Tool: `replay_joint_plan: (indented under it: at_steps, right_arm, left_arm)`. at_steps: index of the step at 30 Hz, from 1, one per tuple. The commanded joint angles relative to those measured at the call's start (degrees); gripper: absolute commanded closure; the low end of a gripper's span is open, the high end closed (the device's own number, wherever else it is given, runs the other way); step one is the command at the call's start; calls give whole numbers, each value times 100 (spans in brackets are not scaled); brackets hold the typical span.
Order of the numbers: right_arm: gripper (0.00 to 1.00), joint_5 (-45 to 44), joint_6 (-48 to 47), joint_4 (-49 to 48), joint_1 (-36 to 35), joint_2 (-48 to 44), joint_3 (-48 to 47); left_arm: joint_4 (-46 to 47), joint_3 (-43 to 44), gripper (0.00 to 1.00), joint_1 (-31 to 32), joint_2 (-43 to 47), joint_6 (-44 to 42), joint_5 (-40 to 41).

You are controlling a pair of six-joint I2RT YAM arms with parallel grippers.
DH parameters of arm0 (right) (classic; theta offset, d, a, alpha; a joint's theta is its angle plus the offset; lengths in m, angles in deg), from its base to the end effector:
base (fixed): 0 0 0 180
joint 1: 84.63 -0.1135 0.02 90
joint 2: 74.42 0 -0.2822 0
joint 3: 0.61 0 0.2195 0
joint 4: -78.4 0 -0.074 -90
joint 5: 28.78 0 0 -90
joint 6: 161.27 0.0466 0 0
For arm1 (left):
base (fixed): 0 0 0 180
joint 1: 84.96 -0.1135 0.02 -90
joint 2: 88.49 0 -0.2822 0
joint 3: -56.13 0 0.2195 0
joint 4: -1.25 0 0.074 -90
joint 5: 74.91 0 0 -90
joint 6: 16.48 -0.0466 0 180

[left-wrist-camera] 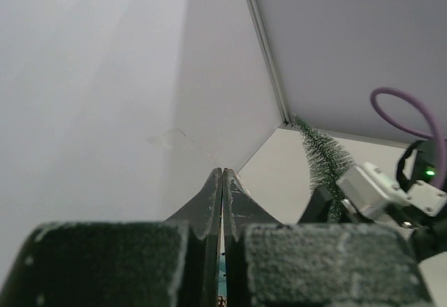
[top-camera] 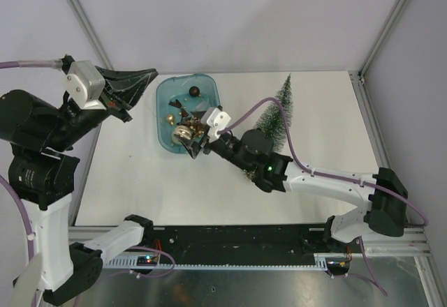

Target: Decorate the small christmas tree

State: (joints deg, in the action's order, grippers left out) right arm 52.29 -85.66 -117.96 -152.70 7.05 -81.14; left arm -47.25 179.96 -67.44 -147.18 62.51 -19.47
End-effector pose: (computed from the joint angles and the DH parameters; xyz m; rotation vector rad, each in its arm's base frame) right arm 0.1237 0.2880 0.4209 -0.7743 1.0906 0.6962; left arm 0.0619 -0.0473 0.5859 0.8103 1.0780 -0.4813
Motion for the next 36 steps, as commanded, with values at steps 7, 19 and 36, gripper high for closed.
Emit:
replay_joint_plan:
  at_steps: [7,19,36]
  right_arm:
    - [33,686,-378,253,259,664,-955]
    - [100,201,-274,459,302,420,-1125]
    - [100,185,223,1147,1032,1135,-3669]
  left_arm:
    - [41,-187,100,29,184,60,-172]
    - [46,-287,16,28,130,-21,90]
    - [48,-2537,0,24,1174,-686,884]
